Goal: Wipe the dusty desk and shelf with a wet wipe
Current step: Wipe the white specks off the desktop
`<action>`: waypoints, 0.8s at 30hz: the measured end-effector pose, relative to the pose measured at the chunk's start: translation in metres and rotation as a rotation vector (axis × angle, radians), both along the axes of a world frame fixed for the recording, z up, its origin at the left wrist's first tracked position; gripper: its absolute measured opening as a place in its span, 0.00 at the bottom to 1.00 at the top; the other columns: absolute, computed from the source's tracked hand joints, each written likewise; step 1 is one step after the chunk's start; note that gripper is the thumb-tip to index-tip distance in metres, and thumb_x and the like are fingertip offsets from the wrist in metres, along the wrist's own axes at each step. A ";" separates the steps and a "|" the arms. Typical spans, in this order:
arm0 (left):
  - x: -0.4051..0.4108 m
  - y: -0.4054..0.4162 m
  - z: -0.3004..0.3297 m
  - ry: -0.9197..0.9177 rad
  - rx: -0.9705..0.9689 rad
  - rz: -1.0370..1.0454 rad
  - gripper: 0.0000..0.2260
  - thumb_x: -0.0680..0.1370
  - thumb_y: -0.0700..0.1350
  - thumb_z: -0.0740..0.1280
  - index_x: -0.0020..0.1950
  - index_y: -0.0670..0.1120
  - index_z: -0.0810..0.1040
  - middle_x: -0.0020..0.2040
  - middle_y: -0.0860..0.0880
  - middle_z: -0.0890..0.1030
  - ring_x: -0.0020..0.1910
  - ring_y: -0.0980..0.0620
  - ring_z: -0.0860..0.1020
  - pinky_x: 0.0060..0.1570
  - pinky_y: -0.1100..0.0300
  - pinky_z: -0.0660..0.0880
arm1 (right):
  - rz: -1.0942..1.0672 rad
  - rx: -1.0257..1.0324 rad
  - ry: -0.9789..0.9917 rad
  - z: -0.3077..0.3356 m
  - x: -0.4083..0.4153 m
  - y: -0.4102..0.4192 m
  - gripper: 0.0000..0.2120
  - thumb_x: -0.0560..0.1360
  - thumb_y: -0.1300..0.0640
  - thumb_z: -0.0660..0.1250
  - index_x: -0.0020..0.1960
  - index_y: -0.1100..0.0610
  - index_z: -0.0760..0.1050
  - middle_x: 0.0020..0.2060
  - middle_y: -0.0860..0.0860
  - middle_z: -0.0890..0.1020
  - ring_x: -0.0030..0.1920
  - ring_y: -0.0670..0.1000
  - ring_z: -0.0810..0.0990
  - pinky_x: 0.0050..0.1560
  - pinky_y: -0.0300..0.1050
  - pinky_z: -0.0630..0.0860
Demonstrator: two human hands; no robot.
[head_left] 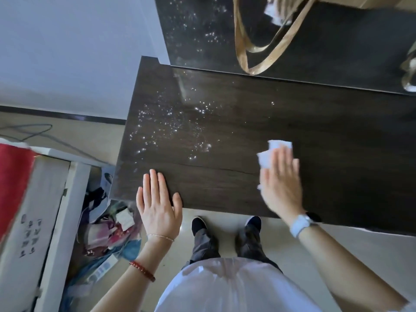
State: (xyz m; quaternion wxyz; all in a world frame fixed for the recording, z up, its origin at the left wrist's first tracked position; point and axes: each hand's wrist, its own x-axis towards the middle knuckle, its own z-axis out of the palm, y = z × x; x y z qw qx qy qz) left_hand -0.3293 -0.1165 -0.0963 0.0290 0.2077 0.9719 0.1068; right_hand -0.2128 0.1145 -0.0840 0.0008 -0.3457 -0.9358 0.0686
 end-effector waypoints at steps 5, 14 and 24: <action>-0.004 -0.006 0.005 -0.008 0.105 -0.035 0.23 0.76 0.47 0.51 0.69 0.39 0.63 0.70 0.39 0.67 0.70 0.45 0.59 0.68 0.54 0.51 | -0.208 -0.114 0.117 0.004 -0.054 -0.046 0.30 0.75 0.50 0.45 0.69 0.69 0.58 0.70 0.67 0.62 0.71 0.65 0.57 0.70 0.62 0.53; -0.020 -0.043 0.029 0.109 0.303 0.116 0.17 0.75 0.40 0.56 0.63 0.41 0.70 0.65 0.40 0.72 0.65 0.44 0.66 0.65 0.49 0.60 | 0.410 -0.738 0.300 0.027 -0.081 -0.120 0.25 0.77 0.57 0.43 0.72 0.60 0.57 0.71 0.50 0.58 0.73 0.46 0.52 0.73 0.36 0.40; 0.012 0.035 0.008 -0.050 -0.106 -0.278 0.26 0.77 0.53 0.51 0.71 0.40 0.61 0.72 0.40 0.64 0.72 0.45 0.55 0.70 0.49 0.43 | 0.004 -0.150 0.150 0.003 -0.016 -0.057 0.23 0.75 0.59 0.46 0.67 0.63 0.65 0.69 0.60 0.67 0.71 0.57 0.61 0.71 0.53 0.55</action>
